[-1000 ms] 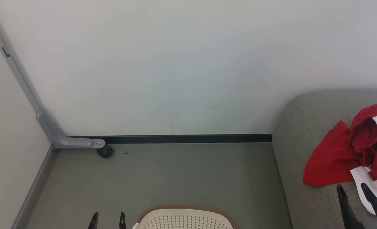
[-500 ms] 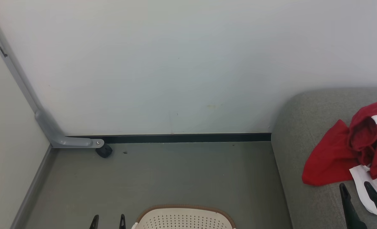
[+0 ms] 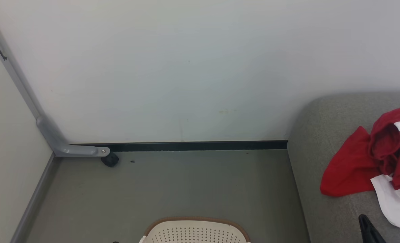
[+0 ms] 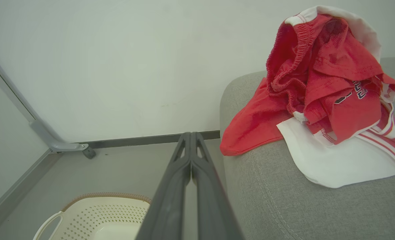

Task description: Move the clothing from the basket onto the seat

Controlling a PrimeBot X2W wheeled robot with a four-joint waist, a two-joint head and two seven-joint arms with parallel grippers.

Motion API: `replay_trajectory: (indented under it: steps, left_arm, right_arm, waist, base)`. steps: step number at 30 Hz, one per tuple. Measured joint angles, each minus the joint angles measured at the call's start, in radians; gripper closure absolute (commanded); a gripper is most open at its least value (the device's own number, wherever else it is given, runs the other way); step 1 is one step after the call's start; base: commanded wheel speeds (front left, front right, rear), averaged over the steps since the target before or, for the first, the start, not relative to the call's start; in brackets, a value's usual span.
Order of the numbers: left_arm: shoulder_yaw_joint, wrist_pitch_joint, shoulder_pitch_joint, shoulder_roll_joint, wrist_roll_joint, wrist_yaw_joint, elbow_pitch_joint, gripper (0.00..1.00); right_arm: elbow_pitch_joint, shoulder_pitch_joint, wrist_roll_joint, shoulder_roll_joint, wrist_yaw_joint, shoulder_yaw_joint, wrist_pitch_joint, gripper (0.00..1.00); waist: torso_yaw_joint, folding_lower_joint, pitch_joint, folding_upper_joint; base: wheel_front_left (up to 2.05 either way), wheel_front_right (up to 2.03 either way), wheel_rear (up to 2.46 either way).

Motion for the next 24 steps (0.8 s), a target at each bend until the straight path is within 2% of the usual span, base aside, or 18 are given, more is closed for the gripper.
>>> replay_trajectory:
  steps: [24]
  left_arm:
    - [0.067, 0.101, -0.033, 0.000, -0.378, -0.058, 0.020, 1.00]
  right_arm:
    - [0.037, -0.030, 0.265, 0.096, 0.046, -0.114, 0.097, 1.00]
  waist:
    - [-0.005, 0.0000, 0.003, 0.0000]
  base:
    - [0.00, 0.00, 0.00]
